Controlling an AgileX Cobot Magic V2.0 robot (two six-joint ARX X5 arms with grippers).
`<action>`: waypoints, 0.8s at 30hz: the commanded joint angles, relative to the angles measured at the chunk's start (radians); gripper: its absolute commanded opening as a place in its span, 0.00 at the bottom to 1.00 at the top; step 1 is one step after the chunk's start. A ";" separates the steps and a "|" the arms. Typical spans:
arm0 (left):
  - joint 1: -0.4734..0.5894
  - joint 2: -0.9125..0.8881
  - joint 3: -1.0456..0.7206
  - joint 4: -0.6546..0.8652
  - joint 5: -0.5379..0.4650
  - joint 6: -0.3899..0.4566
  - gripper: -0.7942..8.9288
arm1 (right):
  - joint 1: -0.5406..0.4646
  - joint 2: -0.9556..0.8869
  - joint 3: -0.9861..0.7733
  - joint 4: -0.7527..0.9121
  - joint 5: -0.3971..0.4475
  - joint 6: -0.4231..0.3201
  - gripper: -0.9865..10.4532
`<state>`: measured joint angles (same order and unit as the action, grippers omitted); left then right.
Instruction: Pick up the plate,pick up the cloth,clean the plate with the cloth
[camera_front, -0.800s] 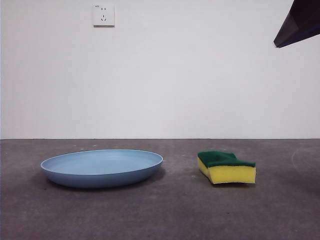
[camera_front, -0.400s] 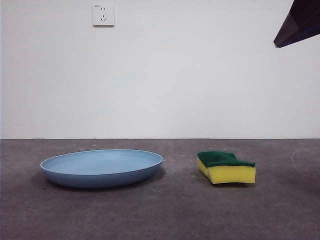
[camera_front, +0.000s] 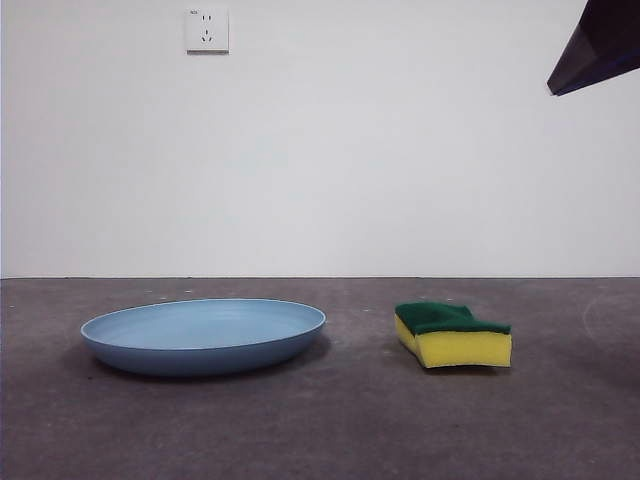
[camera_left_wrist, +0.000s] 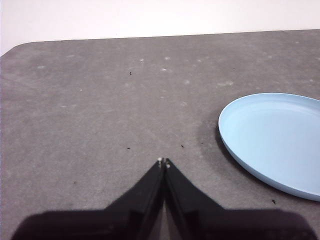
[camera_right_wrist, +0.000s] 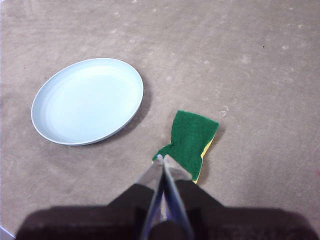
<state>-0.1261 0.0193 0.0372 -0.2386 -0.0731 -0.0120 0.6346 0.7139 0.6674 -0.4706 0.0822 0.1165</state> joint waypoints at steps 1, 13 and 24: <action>0.003 -0.004 -0.013 0.000 0.000 -0.010 0.08 | 0.001 -0.002 -0.003 0.010 0.003 0.009 0.09; 0.003 -0.004 -0.013 0.000 0.000 -0.010 0.08 | -0.245 -0.235 -0.041 0.003 0.000 -0.136 0.09; 0.003 -0.004 -0.013 0.001 0.000 -0.010 0.08 | -0.570 -0.570 -0.409 0.308 -0.203 -0.126 0.09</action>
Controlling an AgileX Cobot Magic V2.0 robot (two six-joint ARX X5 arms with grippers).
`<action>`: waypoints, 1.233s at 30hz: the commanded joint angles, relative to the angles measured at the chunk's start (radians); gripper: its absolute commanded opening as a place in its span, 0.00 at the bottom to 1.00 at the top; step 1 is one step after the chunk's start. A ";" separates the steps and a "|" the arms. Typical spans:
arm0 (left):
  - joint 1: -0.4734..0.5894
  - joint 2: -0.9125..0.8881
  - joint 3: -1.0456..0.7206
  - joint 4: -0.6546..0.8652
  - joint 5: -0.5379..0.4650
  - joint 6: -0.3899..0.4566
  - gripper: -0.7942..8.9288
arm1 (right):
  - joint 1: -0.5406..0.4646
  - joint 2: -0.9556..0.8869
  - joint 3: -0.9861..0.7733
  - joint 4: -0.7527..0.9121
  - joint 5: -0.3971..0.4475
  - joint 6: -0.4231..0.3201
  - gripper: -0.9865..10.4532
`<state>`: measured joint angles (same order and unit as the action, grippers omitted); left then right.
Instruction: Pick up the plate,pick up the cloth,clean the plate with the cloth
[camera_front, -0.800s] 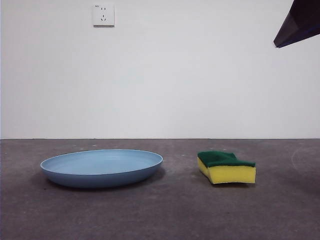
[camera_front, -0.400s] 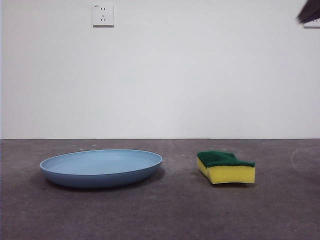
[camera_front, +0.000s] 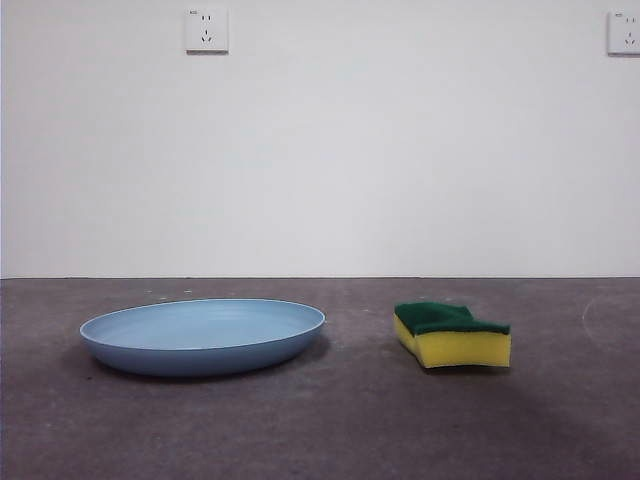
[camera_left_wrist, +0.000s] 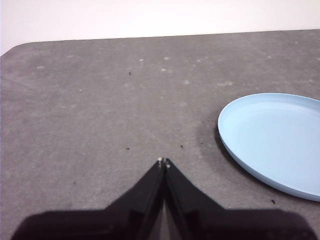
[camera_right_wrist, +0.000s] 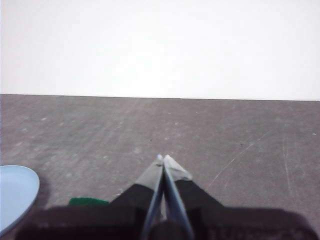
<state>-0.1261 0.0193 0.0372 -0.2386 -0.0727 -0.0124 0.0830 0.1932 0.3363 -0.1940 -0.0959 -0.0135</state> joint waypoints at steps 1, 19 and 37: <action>0.003 -0.004 -0.013 0.000 0.000 -0.010 0.08 | -0.023 -0.069 -0.105 0.039 -0.031 0.009 0.09; 0.003 -0.004 -0.013 0.001 0.000 -0.010 0.08 | -0.029 -0.188 -0.330 0.018 -0.029 0.131 0.09; 0.003 -0.004 -0.013 0.001 0.000 -0.010 0.08 | -0.029 -0.187 -0.330 0.019 -0.026 0.129 0.09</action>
<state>-0.1261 0.0193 0.0372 -0.2386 -0.0723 -0.0128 0.0544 0.0063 0.0185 -0.1680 -0.1230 0.1059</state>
